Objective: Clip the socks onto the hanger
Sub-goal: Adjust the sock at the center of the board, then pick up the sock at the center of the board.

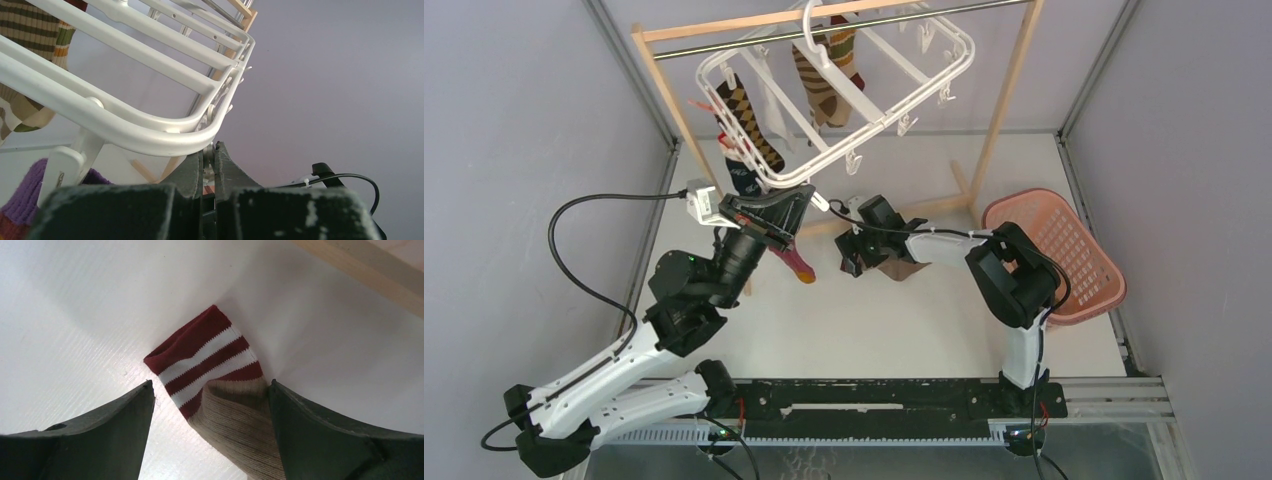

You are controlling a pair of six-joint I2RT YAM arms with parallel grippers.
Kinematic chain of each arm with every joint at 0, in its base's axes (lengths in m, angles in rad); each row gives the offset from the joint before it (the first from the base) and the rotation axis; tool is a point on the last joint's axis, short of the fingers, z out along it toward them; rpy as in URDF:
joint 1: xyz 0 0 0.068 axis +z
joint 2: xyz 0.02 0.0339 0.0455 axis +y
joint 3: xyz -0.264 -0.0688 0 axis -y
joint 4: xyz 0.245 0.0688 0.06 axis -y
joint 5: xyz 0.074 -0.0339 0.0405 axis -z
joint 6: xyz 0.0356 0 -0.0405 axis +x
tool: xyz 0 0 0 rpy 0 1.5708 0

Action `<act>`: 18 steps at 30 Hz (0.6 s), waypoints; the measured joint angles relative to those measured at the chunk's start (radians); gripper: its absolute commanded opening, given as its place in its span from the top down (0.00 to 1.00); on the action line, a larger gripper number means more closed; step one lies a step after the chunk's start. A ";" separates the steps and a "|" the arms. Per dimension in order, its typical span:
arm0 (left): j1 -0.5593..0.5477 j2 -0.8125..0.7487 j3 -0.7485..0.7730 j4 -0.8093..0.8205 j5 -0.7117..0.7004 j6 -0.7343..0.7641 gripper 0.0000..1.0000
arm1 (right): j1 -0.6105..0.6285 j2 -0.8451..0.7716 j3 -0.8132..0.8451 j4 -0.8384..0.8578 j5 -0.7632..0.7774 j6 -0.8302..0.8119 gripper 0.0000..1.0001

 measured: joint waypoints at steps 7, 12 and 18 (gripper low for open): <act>0.000 0.001 0.000 0.000 0.000 0.000 1.00 | 0.025 0.012 0.013 -0.010 0.030 -0.024 0.35; 0.000 0.000 0.000 0.000 -0.001 0.000 1.00 | 0.054 0.015 0.013 -0.021 0.114 -0.046 0.39; 0.000 -0.002 -0.002 0.000 -0.002 0.003 1.00 | 0.110 0.018 0.023 -0.029 0.231 -0.068 0.56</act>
